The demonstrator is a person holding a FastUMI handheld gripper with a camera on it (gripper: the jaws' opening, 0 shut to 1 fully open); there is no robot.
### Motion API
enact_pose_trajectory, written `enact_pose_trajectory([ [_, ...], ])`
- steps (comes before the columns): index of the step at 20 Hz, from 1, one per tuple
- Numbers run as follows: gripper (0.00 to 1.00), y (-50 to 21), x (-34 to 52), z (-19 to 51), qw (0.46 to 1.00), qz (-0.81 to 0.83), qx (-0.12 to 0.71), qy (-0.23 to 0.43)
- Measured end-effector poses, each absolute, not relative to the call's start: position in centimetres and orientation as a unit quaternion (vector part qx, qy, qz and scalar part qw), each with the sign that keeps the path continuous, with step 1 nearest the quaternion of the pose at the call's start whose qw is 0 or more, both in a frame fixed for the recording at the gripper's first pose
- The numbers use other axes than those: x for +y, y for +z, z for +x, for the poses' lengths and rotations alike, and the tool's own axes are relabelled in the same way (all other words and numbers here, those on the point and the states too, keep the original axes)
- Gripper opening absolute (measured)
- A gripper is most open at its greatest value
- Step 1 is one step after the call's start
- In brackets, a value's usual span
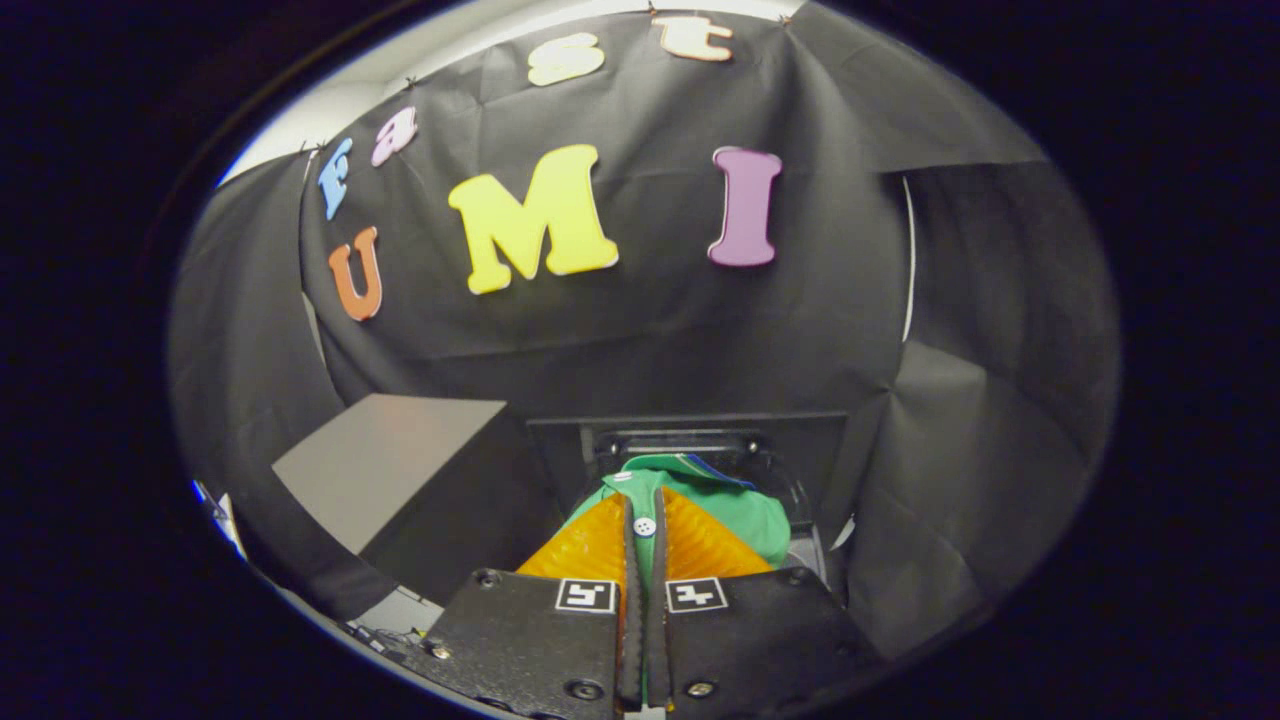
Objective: Put the clothes into the washing machine and then close the washing machine lid.
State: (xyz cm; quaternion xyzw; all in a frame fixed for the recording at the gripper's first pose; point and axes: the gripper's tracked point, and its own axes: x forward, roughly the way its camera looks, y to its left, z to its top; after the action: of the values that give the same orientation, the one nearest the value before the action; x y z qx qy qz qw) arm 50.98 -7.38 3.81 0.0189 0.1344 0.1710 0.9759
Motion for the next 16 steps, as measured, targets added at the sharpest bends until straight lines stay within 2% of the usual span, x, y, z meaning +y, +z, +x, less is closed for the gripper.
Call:
enact_pose_trajectory([
  [6, 0.05, -5.1, -5.9, 56.1, 0.963, 0.010, 0.211, 0.165],
  [16, 0.05, -19.2, -5.1, 59.7, 0.929, -0.026, 0.344, 0.135],
])
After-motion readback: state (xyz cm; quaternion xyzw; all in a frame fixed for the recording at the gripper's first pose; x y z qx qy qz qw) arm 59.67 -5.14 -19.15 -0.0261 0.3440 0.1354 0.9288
